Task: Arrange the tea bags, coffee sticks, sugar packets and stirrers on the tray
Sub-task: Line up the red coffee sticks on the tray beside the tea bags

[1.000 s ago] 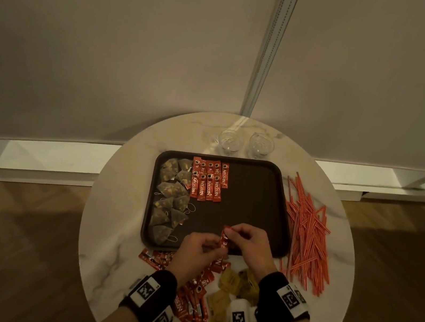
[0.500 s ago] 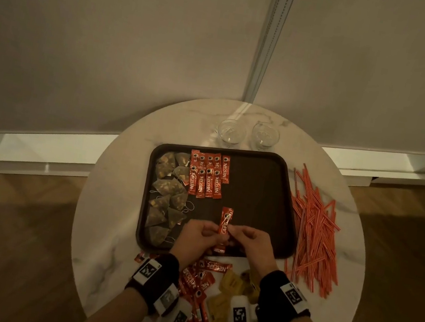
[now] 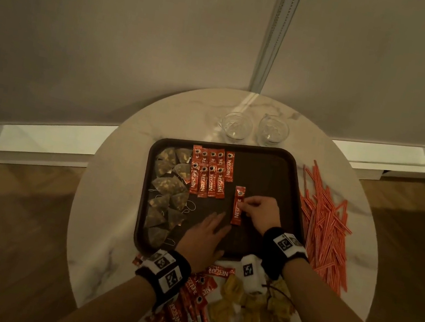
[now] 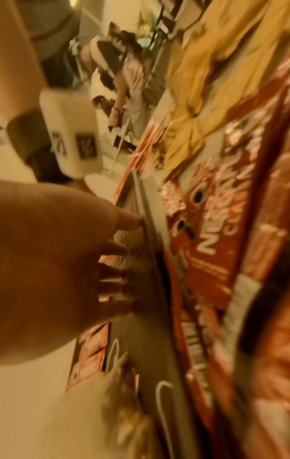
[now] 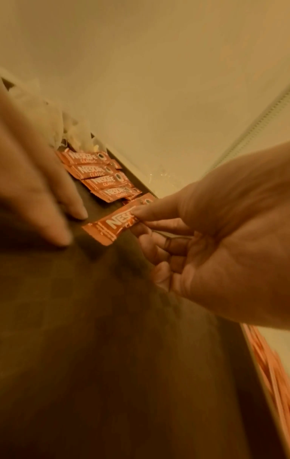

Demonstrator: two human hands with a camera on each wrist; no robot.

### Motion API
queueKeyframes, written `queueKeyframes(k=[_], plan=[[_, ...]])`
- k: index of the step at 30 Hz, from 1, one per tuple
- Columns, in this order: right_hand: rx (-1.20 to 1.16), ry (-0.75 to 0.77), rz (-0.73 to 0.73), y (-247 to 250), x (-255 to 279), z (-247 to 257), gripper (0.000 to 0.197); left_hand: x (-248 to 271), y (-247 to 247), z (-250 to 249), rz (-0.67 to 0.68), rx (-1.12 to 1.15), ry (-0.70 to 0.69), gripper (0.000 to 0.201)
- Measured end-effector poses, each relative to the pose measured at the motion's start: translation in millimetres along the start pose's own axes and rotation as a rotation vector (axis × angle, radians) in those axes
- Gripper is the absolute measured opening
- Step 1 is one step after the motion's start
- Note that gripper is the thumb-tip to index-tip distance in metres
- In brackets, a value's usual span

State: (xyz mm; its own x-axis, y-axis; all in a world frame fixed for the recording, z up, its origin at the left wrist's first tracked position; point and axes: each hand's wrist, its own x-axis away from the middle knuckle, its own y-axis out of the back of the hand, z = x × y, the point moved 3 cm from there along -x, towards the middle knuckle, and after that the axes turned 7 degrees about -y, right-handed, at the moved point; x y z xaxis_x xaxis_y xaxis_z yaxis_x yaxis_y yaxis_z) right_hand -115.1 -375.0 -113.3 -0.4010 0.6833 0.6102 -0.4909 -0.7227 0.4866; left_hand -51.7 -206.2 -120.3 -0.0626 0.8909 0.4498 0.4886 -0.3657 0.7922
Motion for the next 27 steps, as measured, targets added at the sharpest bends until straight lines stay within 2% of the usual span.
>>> queueKeyframes(k=[10,27], plan=[[0.033,0.021,-0.004,-16,-47,36,0.021,3,-15,2,0.015,0.002,-0.015,0.062],[0.085,0.036,-0.031,-17,-55,42,0.011,5,-13,0,0.009,0.015,-0.002,0.061]])
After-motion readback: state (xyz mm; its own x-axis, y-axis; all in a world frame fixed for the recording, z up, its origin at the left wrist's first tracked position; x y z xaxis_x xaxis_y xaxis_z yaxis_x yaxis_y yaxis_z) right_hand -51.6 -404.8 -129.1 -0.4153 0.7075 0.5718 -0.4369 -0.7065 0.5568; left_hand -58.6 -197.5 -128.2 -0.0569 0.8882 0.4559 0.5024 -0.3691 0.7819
